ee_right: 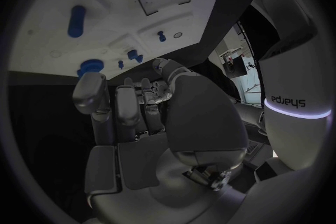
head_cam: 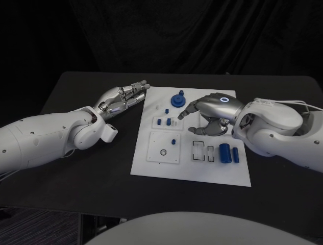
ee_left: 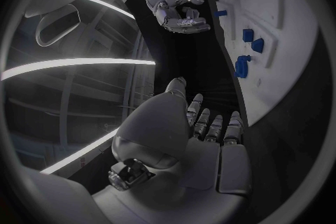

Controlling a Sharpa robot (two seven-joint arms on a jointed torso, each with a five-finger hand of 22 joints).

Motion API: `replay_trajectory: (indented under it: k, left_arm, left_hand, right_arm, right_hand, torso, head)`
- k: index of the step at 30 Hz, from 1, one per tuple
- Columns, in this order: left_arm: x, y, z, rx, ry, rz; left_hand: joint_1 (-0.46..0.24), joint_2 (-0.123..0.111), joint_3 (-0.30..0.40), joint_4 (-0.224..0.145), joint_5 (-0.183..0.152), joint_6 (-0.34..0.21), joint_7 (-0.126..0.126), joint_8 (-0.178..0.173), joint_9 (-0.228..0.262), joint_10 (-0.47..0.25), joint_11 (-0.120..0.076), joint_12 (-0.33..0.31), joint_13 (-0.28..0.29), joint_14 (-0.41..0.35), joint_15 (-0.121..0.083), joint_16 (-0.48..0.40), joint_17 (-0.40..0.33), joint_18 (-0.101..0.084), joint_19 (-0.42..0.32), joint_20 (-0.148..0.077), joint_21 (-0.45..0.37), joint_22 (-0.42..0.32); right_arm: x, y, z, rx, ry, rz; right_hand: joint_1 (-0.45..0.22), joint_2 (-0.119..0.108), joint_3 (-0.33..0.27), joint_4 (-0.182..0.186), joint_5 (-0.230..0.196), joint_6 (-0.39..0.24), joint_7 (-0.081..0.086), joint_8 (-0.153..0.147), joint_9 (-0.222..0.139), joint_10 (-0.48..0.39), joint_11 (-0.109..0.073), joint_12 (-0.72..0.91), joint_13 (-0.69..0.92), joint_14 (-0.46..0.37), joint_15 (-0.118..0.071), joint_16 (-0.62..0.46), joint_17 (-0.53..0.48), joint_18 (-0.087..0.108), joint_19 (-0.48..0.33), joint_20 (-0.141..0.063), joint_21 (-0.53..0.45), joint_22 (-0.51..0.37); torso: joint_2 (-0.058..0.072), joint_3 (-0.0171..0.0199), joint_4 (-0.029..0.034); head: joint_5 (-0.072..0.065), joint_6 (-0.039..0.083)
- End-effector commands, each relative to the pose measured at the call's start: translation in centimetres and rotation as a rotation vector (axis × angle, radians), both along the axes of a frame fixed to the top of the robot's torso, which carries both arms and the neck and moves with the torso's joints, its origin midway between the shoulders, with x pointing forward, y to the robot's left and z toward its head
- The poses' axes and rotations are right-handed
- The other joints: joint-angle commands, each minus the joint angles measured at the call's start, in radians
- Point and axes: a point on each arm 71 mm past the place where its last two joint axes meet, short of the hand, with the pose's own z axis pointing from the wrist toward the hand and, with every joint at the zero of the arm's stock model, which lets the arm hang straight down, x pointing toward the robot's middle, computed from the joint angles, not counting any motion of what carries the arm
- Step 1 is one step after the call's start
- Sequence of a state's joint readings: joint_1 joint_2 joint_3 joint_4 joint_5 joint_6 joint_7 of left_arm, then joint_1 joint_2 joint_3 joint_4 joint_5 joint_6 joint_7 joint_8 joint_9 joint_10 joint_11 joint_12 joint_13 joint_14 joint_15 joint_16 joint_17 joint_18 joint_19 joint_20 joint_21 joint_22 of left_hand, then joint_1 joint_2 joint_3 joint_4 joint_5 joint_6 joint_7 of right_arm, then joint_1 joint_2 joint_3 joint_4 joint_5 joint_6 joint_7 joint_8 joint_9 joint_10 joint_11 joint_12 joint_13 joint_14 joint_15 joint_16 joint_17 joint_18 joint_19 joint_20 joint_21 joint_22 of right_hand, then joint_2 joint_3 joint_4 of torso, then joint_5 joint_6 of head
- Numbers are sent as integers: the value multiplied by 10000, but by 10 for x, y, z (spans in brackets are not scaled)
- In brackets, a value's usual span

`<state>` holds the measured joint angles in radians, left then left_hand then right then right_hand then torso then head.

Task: Assemble the parts on the task board

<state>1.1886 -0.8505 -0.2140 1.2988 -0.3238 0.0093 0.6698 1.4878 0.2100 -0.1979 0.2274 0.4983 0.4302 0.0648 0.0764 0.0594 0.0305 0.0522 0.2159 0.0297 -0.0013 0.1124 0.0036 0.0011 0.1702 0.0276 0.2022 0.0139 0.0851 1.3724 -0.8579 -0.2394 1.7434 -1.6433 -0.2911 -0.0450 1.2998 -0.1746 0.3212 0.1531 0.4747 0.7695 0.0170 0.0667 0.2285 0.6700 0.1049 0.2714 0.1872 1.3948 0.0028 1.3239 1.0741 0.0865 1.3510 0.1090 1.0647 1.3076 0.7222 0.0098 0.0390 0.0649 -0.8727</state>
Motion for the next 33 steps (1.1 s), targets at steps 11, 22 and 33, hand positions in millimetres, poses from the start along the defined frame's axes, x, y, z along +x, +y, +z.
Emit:
replay_trajectory:
  k: [11, 22, 33]
  left_arm:
    - [-3, -1, 5, -233, -694, 273]
    - [-4, 1, 8, -304, -1182, 535]
    - [-4, 0, 7, -329, -1006, 381]
  left_hand:
    - [-971, -164, -701, 653, -1965, -2858, -1863, -562, -387, 52, -154, -441, -38, 13, -411, -36, -11, -4, -171, -315, -49, -444]
    - [-1965, -270, -1020, 642, -2289, -3681, -2736, -656, -481, -156, -1111, -1337, -143, 13, -685, -36, -11, 84, -203, -313, -65, -563]
    - [-1807, -66, -872, 635, -2286, -3588, -2510, -634, -463, -142, -833, -1354, -137, 13, -503, -36, -11, 67, -200, -329, -62, -569]
  right_arm:
    - [23, -71, 19, 445, -238, -2047]
    - [29, -94, 4, -53, -174, -2301]
    - [31, -92, -13, -757, -11, -2026]
  right_hand:
    - [638, -247, -1347, 1428, 106, -2534, -580, -171, -1335, -219, -147, -264, -1007, 255, -160, 121, 261, 44, 377, -139, 339, 1434]
    - [468, -60, -1356, 1409, 80, -998, -294, 113, -1219, 286, -99, -72, -1138, 416, -147, 274, 504, -6, 549, -141, 610, 1503]
    - [284, 184, -1123, 1368, 22, 597, 108, 394, -1129, 1890, -100, 450, -1013, 435, -134, 268, 510, -13, 591, -126, 644, 1515]
  torso:
    - [11, -69, 22]
    - [46, -8, 11]
    - [36, -2, 42]
  head:
    - [46, 1]
    - [95, 1]
    - [20, 1]
